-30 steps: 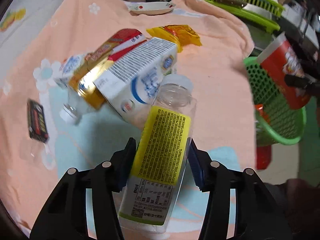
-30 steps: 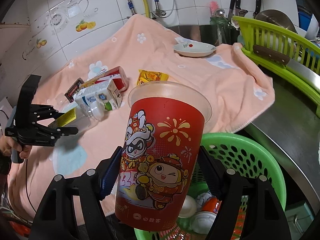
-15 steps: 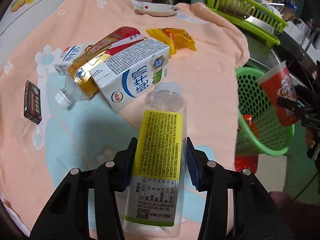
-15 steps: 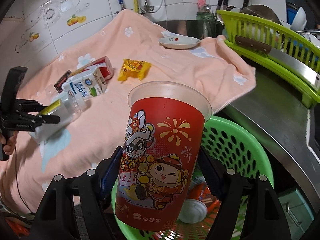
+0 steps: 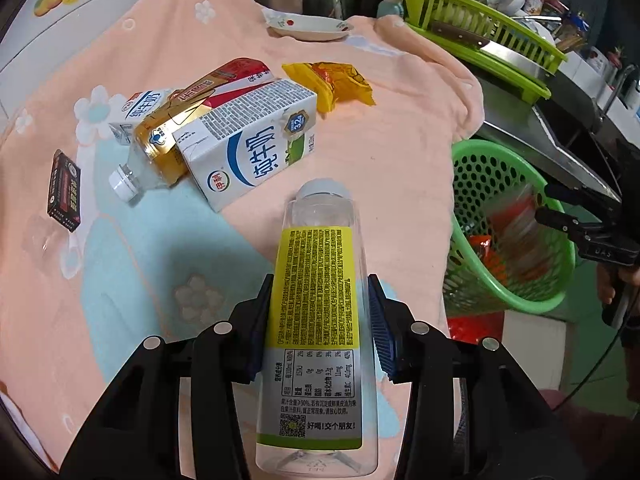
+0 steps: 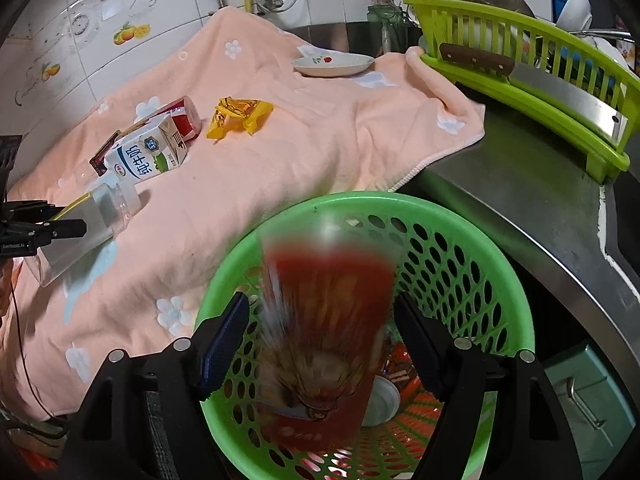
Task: Collect trash
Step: 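Drop the red cup into the green basket with the right tool while the left tool carries the bottle, then lower the clear bottle into the green basket and open the left tool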
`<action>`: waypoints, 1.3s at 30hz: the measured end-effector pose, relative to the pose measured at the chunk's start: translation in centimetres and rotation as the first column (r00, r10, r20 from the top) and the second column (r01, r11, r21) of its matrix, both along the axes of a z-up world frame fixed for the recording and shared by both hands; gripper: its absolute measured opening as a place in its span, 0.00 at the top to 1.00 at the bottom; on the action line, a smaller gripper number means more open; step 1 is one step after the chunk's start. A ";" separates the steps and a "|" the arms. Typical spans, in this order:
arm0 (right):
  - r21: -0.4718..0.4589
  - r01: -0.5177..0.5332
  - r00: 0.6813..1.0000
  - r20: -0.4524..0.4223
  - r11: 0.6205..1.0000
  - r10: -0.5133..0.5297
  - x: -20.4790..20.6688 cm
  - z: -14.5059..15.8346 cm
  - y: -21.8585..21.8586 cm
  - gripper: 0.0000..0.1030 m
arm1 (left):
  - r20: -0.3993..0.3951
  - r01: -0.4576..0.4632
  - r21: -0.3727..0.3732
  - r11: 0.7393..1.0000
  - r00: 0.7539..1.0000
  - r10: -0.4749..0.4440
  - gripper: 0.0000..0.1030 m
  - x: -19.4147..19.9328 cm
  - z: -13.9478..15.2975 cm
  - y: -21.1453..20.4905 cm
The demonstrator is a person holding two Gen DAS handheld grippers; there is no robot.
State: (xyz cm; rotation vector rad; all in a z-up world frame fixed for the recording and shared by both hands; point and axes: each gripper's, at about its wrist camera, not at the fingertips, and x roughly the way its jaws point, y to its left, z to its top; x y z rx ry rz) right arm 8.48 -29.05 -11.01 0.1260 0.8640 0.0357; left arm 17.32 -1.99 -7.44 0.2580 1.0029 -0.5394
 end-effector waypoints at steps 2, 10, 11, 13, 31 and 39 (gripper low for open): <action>-0.005 0.002 1.000 0.001 1.000 -0.002 -0.1 0.1 0.0 0.30 | -0.003 0.001 0.014 1.000 1.000 -0.001 0.57 0.0 -0.1 -0.3; -0.002 0.000 1.000 0.031 1.000 0.000 -0.6 1.0 0.1 0.30 | -0.038 -0.014 0.047 0.999 0.999 0.015 0.57 0.8 -1.2 -1.1; -0.001 -0.001 0.999 0.034 1.000 0.001 -0.7 1.1 0.1 0.30 | -0.041 -0.017 0.048 0.999 0.999 0.019 0.57 0.9 -1.2 -1.2; 0.003 -0.003 0.999 0.038 1.000 0.003 -0.8 1.2 0.2 0.30 | -0.043 -0.022 0.053 0.998 0.999 0.024 0.56 1.1 -1.3 -1.4; 0.027 0.027 0.992 0.123 0.999 -0.030 -4.1 3.5 -0.6 0.30 | 0.017 0.066 -0.098 0.993 0.998 -0.065 0.58 -1.0 2.3 -7.2; -0.013 0.047 0.982 0.181 0.999 -0.044 -6.4 4.7 -1.5 0.30 | 0.015 0.141 -0.185 0.973 0.990 -0.140 0.58 -2.2 3.0 -13.9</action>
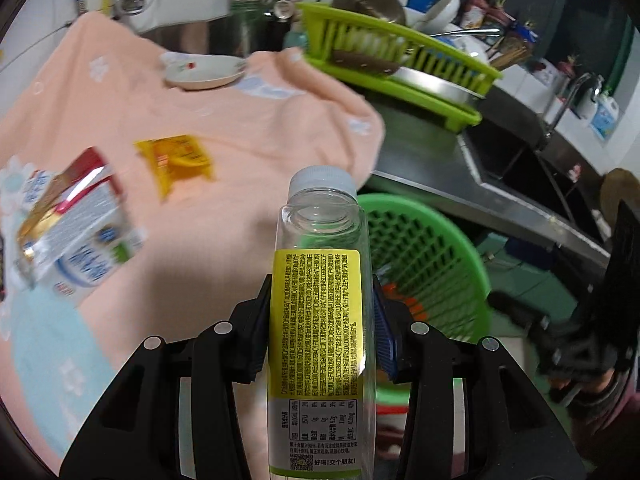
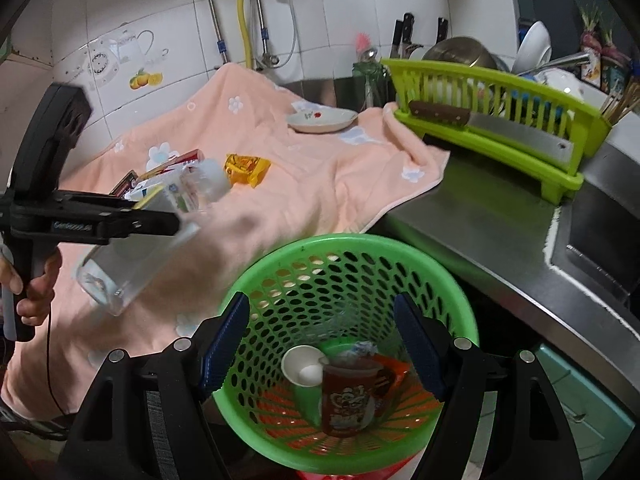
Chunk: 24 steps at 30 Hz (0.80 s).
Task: Collect trash
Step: 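Lower the clear bottle into the green basket and open the left tool, then reach the yellow snack bag on the towel and grasp it with the right tool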
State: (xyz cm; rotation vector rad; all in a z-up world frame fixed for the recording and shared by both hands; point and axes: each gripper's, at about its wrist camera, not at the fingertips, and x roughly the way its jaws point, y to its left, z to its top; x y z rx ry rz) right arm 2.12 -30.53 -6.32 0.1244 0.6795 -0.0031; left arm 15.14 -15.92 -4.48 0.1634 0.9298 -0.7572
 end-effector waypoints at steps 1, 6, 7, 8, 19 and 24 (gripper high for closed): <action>-0.003 0.003 1.000 0.005 1.000 -0.003 -0.2 0.1 -0.2 0.30 | -0.003 0.006 -0.009 1.000 1.000 -0.006 0.58 -0.1 -0.1 -0.7; -0.005 0.022 1.000 0.023 1.000 -0.021 -1.3 0.1 -1.2 0.30 | -0.017 0.030 -0.039 0.999 0.999 -0.031 0.58 -0.4 -0.5 -4.2; -0.002 0.026 0.999 0.024 1.000 -0.026 -1.5 0.1 -1.5 0.30 | -0.021 0.032 -0.045 0.998 0.999 -0.033 0.58 -0.5 -0.6 -4.6; -0.001 0.032 0.999 0.024 0.999 -0.032 -1.7 0.0 -1.8 0.30 | -0.029 0.037 -0.054 0.998 0.999 -0.039 0.58 -0.6 -0.8 -5.2; 0.014 0.045 0.999 0.019 0.999 -0.045 -2.1 -0.7 -2.8 0.30 | -0.037 0.051 -0.082 0.995 0.998 -0.054 0.36 -0.7 -2.0 -7.4; 0.014 0.028 1.000 0.012 1.000 -0.028 -1.5 -0.7 -2.3 0.30 | 0.000 0.021 -0.075 0.997 1.000 -0.021 0.36 -0.6 -1.2 -5.9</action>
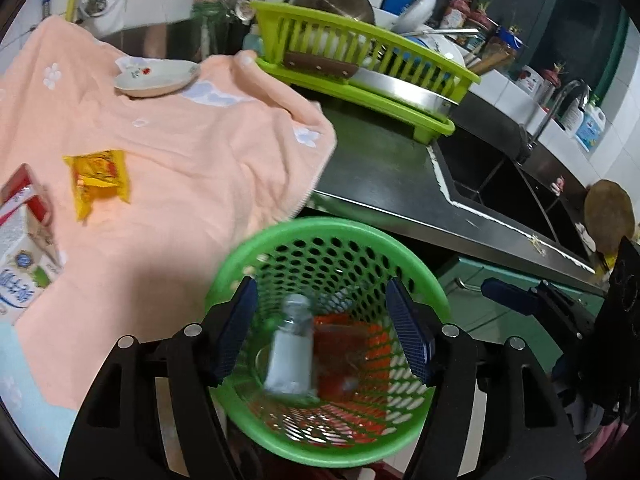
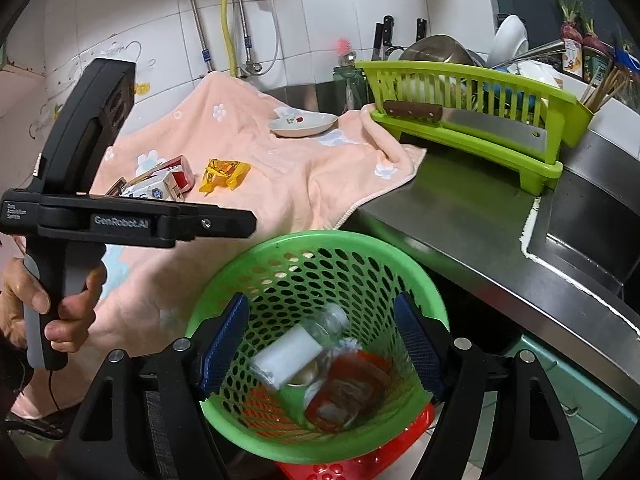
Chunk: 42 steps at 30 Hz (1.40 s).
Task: Collect trash
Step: 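Reach the yellow snack bag on the towel and grasp it with the right tool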
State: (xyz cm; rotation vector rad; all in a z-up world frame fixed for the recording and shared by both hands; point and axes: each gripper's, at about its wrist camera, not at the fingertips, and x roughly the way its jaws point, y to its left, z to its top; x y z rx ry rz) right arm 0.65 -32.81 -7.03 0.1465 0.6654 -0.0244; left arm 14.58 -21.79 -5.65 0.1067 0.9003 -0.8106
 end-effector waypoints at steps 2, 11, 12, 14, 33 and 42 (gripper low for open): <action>-0.002 -0.009 1.000 -0.001 1.000 0.009 0.3 0.1 0.3 0.30 | 0.035 -0.024 0.018 1.000 0.999 0.024 0.36 0.1 0.7 1.2; 0.013 -0.101 0.995 -0.008 0.995 0.101 4.2 1.1 2.6 0.30 | 0.129 -0.158 0.061 0.985 0.980 0.150 0.36 2.5 3.6 8.6; 0.016 -0.118 0.993 -0.008 0.993 0.119 4.9 1.3 3.0 0.30 | 0.131 -0.175 0.058 0.983 0.977 0.166 0.36 2.9 3.9 9.5; 0.021 -0.144 0.990 -0.007 0.989 0.144 6.0 1.5 3.6 0.30 | 0.137 -0.208 0.061 0.976 0.971 0.198 0.36 3.6 4.4 11.2; 0.103 -0.300 0.951 -0.051 0.948 0.306 23.9 1.6 10.5 0.30 | 0.154 -0.408 0.008 0.913 0.903 0.402 0.36 9.4 6.5 21.5; 0.091 -0.283 0.953 -0.084 0.955 0.290 30.3 -0.2 12.4 0.30 | 0.135 -0.454 0.009 0.891 0.884 0.449 0.36 11.1 5.7 24.4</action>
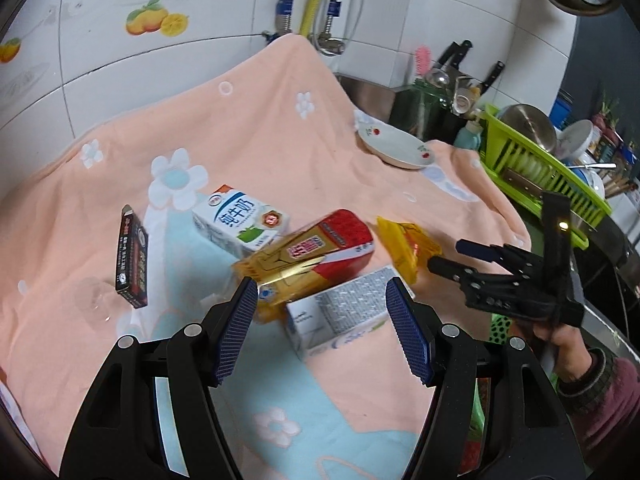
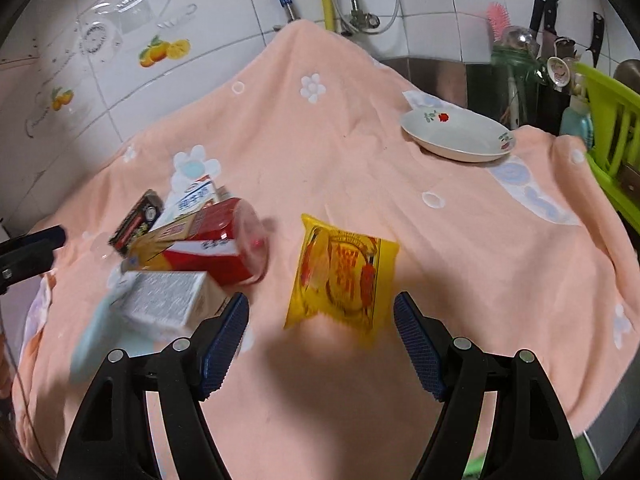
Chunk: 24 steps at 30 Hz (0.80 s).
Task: Collect trash
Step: 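Reach the yellow snack bag on the towel and grasp it with the right tool, then grasp the white milk carton with the left tool while the right tool carries the yellow bag to the basket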
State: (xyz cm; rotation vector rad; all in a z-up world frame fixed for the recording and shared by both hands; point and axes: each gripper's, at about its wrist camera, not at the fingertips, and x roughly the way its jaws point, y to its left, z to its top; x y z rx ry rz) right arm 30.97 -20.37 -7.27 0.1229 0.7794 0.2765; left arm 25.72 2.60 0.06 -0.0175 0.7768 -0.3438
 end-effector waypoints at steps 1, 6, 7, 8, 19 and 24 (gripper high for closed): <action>-0.010 0.005 1.000 -0.005 1.000 -0.005 0.6 -0.2 0.1 0.30 | 0.001 -0.003 0.004 1.000 1.000 0.003 0.36 0.1 0.0 0.2; -0.066 0.020 1.000 -0.021 0.998 -0.021 2.7 -1.4 0.5 0.29 | 0.008 0.021 0.031 0.999 1.000 -0.021 0.36 0.2 -0.3 0.5; -0.066 0.019 0.999 -0.030 0.998 -0.021 3.1 -1.7 0.4 0.29 | 0.007 0.030 0.035 0.999 1.000 -0.031 0.36 0.2 -0.4 0.5; -0.070 0.018 0.999 -0.041 0.997 -0.021 3.5 -1.9 0.5 0.29 | 0.005 0.041 0.044 0.998 0.999 -0.042 0.36 0.2 -0.6 0.4; -0.089 0.015 0.997 -0.069 0.996 -0.021 5.0 -3.3 1.2 0.39 | -0.016 0.057 0.054 0.997 0.998 -0.056 0.36 0.5 -1.8 0.5; -0.080 0.030 0.997 -0.063 0.996 -0.035 4.7 -3.4 0.8 0.54 | -0.018 0.075 0.065 0.995 0.997 -0.074 0.36 0.3 -2.3 0.3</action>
